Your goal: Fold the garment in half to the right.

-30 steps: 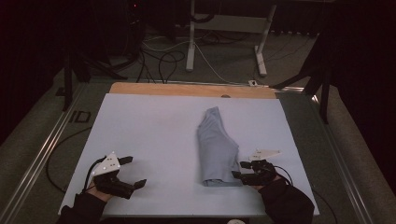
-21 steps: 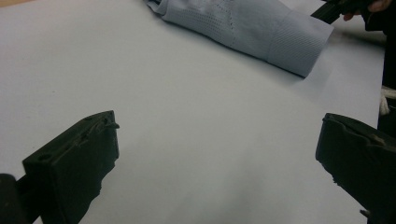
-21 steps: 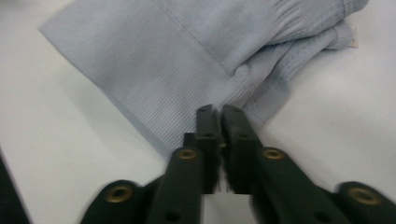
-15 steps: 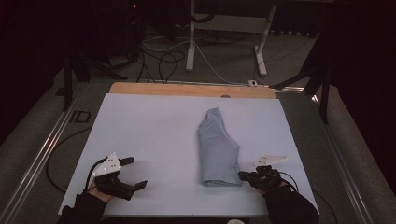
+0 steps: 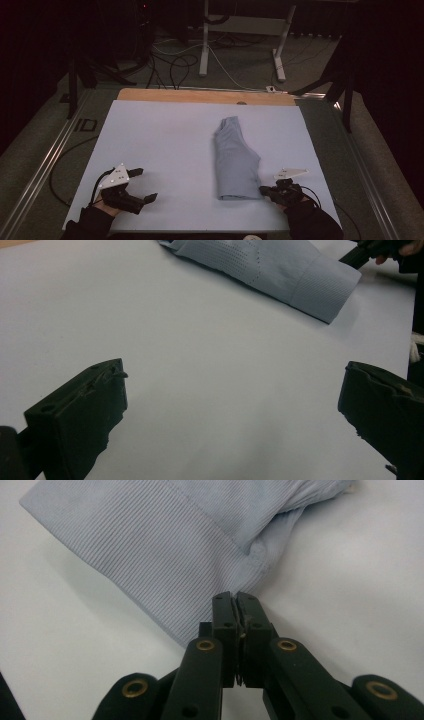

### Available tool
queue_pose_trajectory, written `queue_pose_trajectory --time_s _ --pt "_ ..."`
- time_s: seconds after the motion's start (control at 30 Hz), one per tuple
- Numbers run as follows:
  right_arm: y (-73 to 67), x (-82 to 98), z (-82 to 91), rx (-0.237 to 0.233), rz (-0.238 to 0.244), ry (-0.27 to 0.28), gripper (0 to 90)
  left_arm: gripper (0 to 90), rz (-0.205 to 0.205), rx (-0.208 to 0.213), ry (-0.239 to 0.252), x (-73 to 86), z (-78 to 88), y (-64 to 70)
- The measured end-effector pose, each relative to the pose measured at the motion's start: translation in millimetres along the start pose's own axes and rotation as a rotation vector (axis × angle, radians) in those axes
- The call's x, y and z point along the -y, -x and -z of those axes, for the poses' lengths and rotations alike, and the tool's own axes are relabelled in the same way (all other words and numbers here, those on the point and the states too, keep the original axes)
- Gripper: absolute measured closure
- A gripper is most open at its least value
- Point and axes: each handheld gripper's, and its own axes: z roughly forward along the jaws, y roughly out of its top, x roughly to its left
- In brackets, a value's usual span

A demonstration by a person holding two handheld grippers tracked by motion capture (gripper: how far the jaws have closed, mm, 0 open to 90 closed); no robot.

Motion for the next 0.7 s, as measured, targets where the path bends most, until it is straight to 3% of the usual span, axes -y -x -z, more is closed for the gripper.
queue_pose_trajectory --time_s 0.5,0.63,0.7 --pt "0.0 0.4 -2.7 0.015 0.013 -0.022 84.1 0.3 -0.002 0.002 0.000 -0.6 0.3 0.2" --pt "1.2 -4.2 2.1 0.011 0.010 -0.033 72.1 0.3 -0.007 0.001 -0.002 -0.9 0.9 -0.3" --pt "1.0 -10.4 8.1 0.005 0.004 -0.013 69.7 0.3 -0.001 0.000 0.003 -0.9 1.6 -0.5"
